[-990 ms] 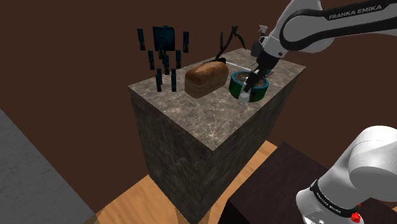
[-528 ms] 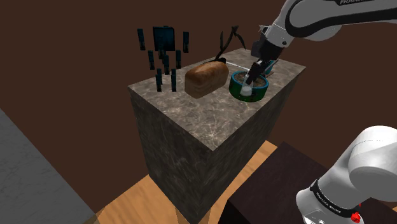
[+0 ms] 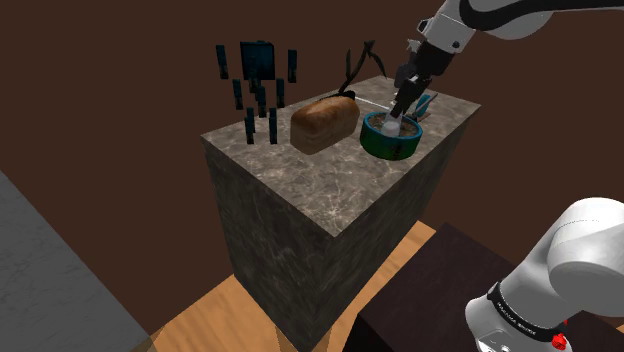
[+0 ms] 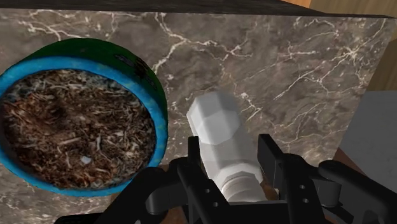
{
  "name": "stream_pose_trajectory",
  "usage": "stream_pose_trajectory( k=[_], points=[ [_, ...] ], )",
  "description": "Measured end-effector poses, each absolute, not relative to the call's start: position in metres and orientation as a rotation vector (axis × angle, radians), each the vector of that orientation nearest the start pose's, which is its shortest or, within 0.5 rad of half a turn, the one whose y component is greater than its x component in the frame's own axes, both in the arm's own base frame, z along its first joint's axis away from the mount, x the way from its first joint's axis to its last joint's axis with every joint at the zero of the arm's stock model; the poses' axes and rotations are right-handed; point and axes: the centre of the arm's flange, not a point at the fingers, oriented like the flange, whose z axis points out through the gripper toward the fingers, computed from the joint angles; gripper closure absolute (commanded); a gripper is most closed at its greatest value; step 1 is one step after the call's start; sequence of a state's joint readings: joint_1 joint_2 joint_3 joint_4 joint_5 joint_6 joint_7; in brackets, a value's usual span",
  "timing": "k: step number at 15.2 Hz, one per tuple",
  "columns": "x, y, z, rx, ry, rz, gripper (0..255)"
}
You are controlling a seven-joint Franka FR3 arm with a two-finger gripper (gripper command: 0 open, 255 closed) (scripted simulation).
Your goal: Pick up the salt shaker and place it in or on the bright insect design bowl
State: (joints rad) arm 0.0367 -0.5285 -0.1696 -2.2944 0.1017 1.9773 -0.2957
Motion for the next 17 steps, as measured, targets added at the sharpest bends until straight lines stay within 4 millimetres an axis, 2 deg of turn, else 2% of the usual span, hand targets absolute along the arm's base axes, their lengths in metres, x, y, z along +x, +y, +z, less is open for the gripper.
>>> stream_pose_trajectory(
  k=[8, 10, 14, 17],
  points=[
    [0.411, -0.059, 0.606, -2.976, -0.218, -0.354, 255],
    [0.417, -0.072, 0.612, -2.975, -0.218, -0.354, 255],
    [0.439, -0.113, 0.618, -2.975, -0.217, -0.353, 255],
    [0.454, -0.154, 0.62, -2.974, -0.215, -0.353, 255]
  ],
)
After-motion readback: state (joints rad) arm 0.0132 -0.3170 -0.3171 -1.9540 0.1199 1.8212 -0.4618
